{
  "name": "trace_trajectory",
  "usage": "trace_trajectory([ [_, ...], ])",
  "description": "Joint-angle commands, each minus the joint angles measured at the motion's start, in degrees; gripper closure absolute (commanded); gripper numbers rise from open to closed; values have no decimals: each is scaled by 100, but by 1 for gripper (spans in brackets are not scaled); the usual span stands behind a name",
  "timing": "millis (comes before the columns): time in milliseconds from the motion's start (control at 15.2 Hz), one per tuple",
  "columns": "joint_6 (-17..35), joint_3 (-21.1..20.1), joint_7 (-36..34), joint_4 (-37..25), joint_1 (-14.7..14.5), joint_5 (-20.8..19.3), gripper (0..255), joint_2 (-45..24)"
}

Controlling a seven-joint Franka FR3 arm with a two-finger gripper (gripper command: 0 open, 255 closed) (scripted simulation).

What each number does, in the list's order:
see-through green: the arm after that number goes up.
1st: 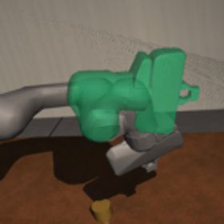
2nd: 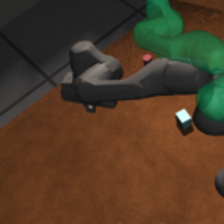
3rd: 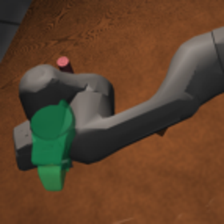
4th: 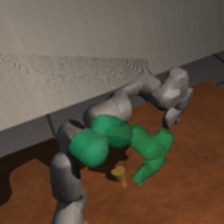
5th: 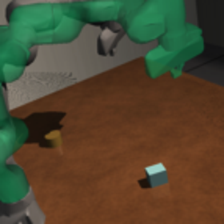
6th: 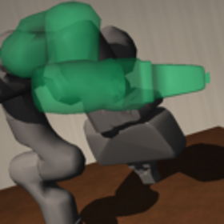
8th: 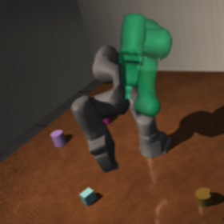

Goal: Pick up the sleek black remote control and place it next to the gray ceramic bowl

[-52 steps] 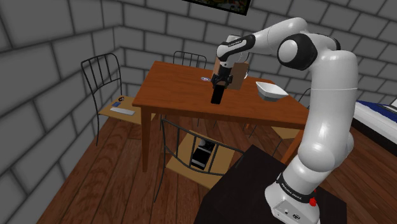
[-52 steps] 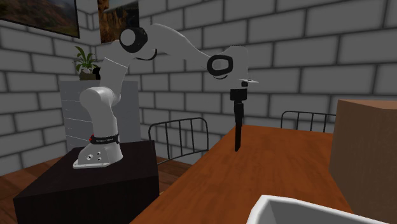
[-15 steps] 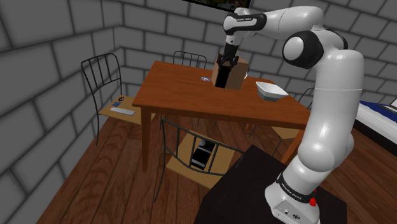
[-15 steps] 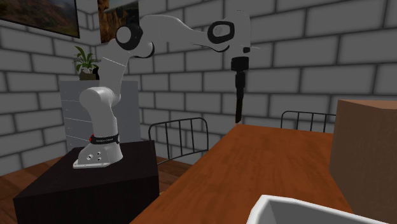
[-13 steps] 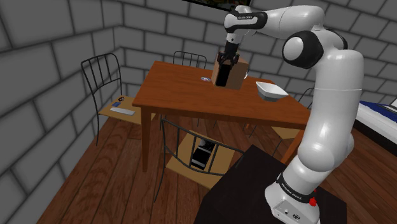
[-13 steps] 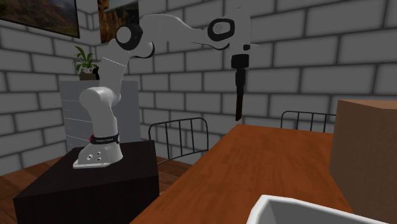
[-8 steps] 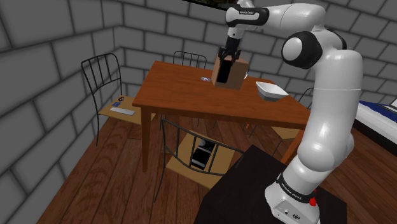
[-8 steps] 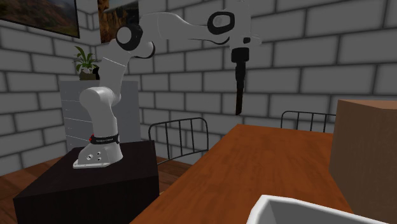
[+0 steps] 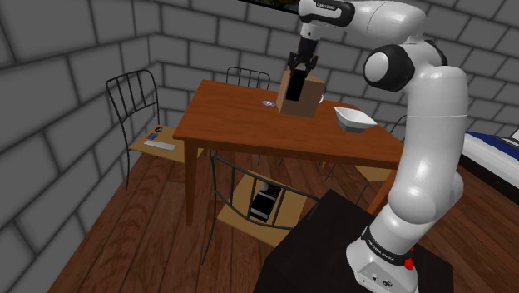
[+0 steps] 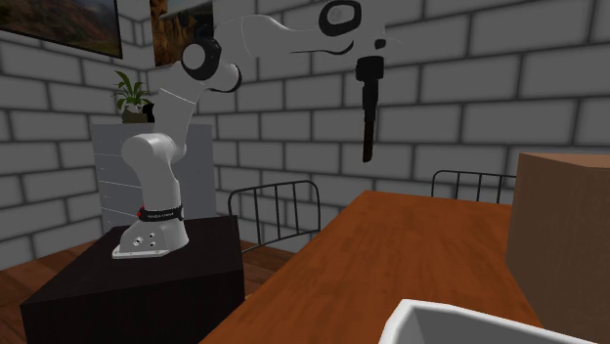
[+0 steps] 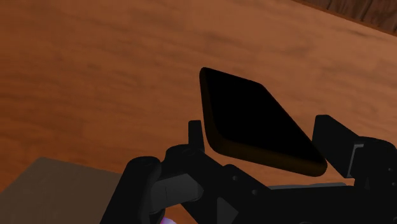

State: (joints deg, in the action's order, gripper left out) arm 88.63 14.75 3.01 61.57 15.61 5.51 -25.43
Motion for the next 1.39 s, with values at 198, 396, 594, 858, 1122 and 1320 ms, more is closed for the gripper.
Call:
trace_trajectory([
  [198,34,95,337,217,226,10,255,178],
  [396,182,194,684,514,452,23,255,323],
  [594,290,295,1039,702,694,53,255,397],
  [858,382,429,1522,804,1041,121,255,394],
  [1122,415,556,2011,744,1419,223,255,282],
  [1320,399,641,2377,591,1728,322,255,124],
])
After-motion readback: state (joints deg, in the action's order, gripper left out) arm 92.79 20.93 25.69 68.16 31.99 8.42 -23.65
